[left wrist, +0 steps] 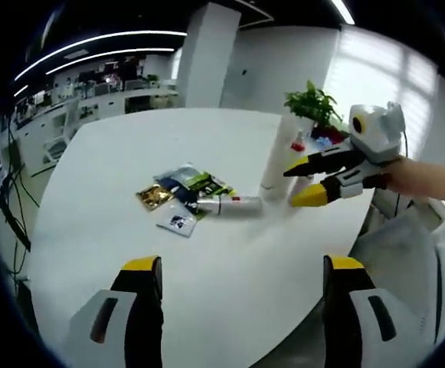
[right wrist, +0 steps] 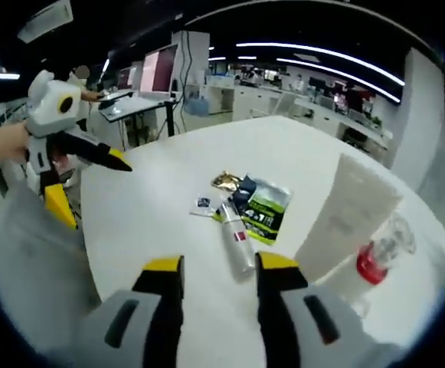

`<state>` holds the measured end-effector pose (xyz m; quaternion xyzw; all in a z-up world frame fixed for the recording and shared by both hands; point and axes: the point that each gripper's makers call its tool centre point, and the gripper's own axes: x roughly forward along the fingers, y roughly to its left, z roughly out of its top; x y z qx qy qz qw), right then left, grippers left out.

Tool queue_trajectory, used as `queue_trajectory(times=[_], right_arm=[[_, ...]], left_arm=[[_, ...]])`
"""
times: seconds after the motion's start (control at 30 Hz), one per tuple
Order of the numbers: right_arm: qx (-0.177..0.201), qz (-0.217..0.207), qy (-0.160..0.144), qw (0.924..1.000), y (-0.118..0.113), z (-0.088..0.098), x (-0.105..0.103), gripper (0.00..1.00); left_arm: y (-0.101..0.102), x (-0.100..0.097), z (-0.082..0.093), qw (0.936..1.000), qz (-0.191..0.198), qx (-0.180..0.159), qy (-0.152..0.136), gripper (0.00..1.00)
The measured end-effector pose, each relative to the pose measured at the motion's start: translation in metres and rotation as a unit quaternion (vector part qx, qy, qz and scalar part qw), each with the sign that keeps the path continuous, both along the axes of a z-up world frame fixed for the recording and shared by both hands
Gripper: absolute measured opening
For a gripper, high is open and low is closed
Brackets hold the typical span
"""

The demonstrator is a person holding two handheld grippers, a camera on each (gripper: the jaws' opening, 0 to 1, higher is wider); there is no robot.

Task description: Arrange the skincare products in the storage area until every visible bottle or jar stands upright without overlapping.

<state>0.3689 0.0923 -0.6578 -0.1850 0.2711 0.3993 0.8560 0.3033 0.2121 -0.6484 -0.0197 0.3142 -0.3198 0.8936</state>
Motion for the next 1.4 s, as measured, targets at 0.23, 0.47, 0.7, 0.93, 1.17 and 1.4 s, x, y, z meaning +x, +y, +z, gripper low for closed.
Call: queue_trajectory(times=[0.23, 0.47, 0.7, 0.93, 1.17, 1.4], right_arm=[[-0.039, 0.006, 0.007, 0.9992, 0.014, -0.02, 0.018, 0.35], [-0.065, 0.005, 0.004, 0.9978, 0.027, -0.038, 0.037, 0.33], [-0.094, -0.003, 0.01, 0.9955, 0.031, -0.056, 0.054, 0.31], [-0.113, -0.007, 0.019, 0.9933, 0.036, -0.068, 0.063, 0.28], [-0.128, -0.013, 0.044, 0.9907, 0.036, -0.084, 0.07, 0.27], [-0.127, -0.018, 0.057, 0.9901, 0.038, -0.091, 0.073, 0.29]], left_arm=[[0.003, 0.002, -0.005, 1.0, 0.001, -0.006, 0.006, 0.83], [0.006, 0.003, -0.009, 0.9999, 0.001, -0.005, 0.014, 0.83], [0.01, 0.007, -0.016, 0.9998, 0.003, -0.004, 0.021, 0.83], [0.009, 0.013, -0.018, 0.9997, 0.004, -0.007, 0.023, 0.83], [0.008, 0.013, -0.024, 0.9994, 0.003, -0.011, 0.031, 0.83], [0.011, 0.013, -0.028, 0.9993, 0.004, -0.007, 0.037, 0.83]])
